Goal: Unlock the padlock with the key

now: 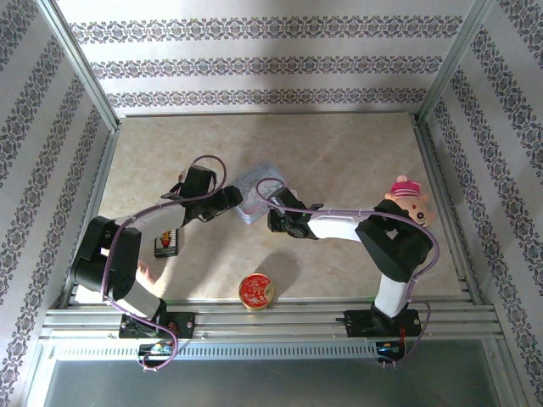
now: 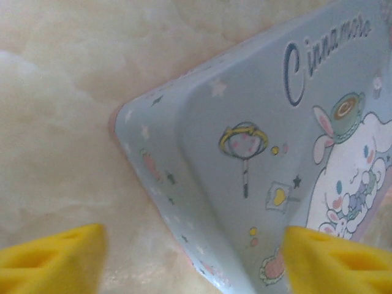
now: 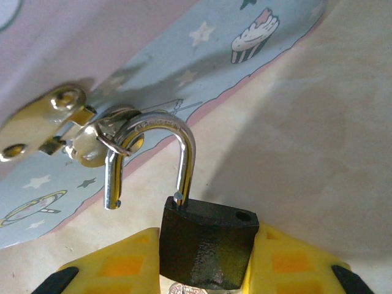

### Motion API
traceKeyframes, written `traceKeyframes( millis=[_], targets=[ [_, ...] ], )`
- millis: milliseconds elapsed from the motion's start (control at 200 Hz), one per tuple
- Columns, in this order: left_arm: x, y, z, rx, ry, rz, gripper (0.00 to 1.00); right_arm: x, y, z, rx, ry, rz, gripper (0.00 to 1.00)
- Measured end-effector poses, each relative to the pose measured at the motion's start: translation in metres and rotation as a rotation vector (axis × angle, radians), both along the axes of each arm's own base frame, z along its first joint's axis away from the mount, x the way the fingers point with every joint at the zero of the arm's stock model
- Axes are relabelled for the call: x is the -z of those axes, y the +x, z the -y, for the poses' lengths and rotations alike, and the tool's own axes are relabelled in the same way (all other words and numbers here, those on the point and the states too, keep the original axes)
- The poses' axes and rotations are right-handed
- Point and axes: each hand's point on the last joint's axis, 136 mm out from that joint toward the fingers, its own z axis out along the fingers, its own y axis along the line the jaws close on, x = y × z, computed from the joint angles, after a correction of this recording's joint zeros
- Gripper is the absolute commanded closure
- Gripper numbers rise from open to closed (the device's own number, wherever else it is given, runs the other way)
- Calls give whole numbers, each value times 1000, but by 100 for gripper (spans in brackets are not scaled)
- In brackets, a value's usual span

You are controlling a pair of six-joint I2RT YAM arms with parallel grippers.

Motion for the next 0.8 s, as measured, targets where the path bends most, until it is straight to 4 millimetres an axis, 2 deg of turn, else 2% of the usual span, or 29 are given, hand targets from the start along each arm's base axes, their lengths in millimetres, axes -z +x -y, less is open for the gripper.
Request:
traceKeyframes(
  millis=[305,385,535,800],
  targets=[
    [-18,-3,6,37,107,78,1,-1,0,1,15,9,-3,98],
    [-15,-4,8,51,147,84,1,-1,0,3,19,8,-5,98],
    [3,-7,5,65,202,51,1,-1,0,3,20,8,-6,98],
    [4,-6,6,72,210,61,1,-2,3,7,33,21,-12,98]
  ],
)
